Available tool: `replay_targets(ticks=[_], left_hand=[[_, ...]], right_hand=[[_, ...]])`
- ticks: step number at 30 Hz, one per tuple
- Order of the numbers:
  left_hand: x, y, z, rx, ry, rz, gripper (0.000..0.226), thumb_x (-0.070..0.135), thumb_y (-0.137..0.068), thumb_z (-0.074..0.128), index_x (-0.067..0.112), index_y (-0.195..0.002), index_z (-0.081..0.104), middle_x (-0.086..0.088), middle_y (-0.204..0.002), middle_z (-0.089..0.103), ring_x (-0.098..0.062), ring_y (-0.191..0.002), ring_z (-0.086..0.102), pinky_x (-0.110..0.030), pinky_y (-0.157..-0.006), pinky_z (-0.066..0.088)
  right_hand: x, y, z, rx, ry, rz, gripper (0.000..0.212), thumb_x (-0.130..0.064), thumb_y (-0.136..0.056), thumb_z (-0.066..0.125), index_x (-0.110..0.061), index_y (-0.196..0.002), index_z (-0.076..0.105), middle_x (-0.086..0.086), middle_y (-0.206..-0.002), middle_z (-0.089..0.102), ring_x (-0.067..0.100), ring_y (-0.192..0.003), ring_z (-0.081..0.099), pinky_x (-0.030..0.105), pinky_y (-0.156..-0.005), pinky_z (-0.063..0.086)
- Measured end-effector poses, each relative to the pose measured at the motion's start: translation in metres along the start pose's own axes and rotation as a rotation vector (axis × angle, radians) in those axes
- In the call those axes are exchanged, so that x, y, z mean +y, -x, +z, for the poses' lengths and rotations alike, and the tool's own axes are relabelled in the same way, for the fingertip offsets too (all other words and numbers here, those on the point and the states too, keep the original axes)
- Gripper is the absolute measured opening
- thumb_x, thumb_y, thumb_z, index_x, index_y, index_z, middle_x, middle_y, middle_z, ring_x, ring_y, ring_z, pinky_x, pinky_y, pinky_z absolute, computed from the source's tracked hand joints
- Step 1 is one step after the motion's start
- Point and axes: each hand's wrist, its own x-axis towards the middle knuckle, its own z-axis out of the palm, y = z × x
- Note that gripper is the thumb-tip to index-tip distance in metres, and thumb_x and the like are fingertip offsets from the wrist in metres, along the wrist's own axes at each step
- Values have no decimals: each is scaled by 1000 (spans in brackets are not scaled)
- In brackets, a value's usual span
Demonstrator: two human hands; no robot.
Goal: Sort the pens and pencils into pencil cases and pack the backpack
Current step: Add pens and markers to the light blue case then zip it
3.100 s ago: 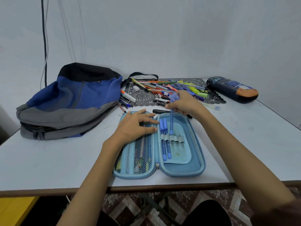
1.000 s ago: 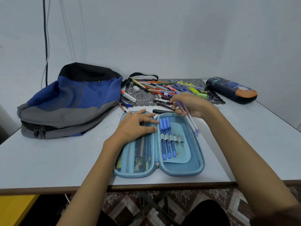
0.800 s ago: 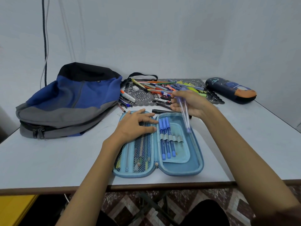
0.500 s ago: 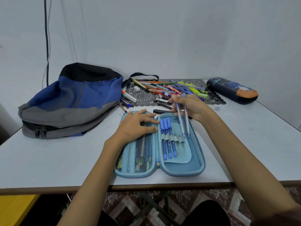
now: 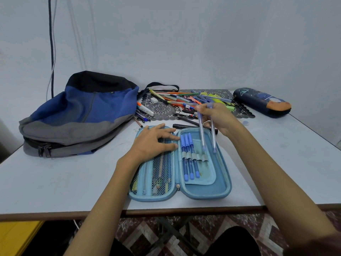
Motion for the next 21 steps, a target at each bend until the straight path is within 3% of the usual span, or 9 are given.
replay_targets(ticks=[6, 12, 21], left_hand=[[-1, -1, 0, -9, -12, -4, 29, 41, -83, 71, 42, -112, 68, 19, -143, 48, -3, -143, 25, -45, -120, 3], [0, 0, 0, -8, -15, 1, 28, 41, -84, 71, 43, -112, 68, 19, -143, 48, -3, -143, 25, -45, -120, 4], [-1, -1, 1, 0, -11, 1, 28, 41, -83, 72, 44, -111, 68, 19, -143, 48, -4, -143, 26, -45, -120, 4]], right_hand=[[2, 0, 9, 53, 153, -53, 5, -11, -94, 62, -6, -95, 64, 6, -69, 66, 14, -45, 59, 22, -40, 47], [2, -1, 10, 42, 213, -23, 10, -8, -94, 60, -1, -100, 63, 11, -69, 66, 17, -45, 59, 24, -40, 48], [0, 3, 8, -79, 332, 80, 8, -1, -90, 61, 6, -92, 63, 18, -70, 60, 22, -50, 57, 27, -45, 54]])
